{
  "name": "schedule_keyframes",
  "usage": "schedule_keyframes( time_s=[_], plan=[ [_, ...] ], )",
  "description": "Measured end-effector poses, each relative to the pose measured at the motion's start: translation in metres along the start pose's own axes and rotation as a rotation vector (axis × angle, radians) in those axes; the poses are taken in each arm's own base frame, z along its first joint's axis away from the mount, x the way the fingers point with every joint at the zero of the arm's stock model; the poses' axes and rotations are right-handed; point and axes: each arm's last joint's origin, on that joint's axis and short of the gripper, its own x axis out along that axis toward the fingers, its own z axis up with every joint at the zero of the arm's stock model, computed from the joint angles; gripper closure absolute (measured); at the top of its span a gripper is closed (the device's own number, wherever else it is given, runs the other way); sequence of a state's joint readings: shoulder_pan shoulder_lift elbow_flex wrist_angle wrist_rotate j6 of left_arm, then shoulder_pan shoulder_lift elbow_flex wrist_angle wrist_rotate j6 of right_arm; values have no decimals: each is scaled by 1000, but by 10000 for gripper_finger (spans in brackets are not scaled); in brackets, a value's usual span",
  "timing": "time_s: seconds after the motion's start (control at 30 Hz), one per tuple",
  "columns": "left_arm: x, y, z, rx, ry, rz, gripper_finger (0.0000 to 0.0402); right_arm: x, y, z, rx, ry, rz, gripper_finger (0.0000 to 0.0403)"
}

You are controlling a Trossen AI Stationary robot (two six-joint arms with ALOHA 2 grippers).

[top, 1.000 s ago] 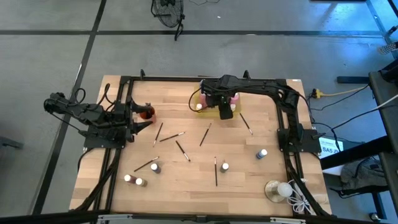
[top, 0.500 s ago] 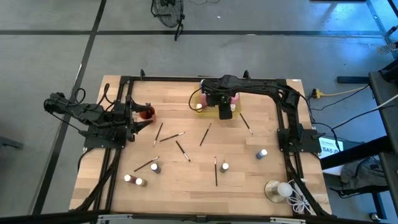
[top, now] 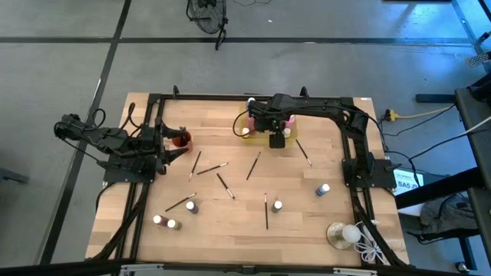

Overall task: Pick & Place Paint Supplies
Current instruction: Put the small light pink paint bottle into the yellow bin, then put the silver paint brush into the orange cup

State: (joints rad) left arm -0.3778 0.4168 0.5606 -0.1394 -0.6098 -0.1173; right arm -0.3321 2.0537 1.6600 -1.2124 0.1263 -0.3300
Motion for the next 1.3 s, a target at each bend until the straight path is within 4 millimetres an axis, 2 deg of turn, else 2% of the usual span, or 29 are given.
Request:
schedule_keyframes(
  time_s=[0.37,0.53,0.73,1.0,1.2,1.3],
  plan=[
    [0,0,0,-1,-1,0,132,-1,1,-3,51,29,1,132],
    [0,0,0,-1,-2,-1,132,-2,3,-4,71,62,-61,131],
    [0,0,0,-2,-2,-1,132,-15,6,1,47,42,-91,131],
    [0,0,0,-2,-2,-1,132,-49,7,10,1,-41,-117,131],
    [0,0,0,-2,-2,-4,132,-92,7,9,88,-114,-117,131],
    [0,0,0,-1,0,-9,132,-116,10,6,144,-176,-12,131]
  ],
)
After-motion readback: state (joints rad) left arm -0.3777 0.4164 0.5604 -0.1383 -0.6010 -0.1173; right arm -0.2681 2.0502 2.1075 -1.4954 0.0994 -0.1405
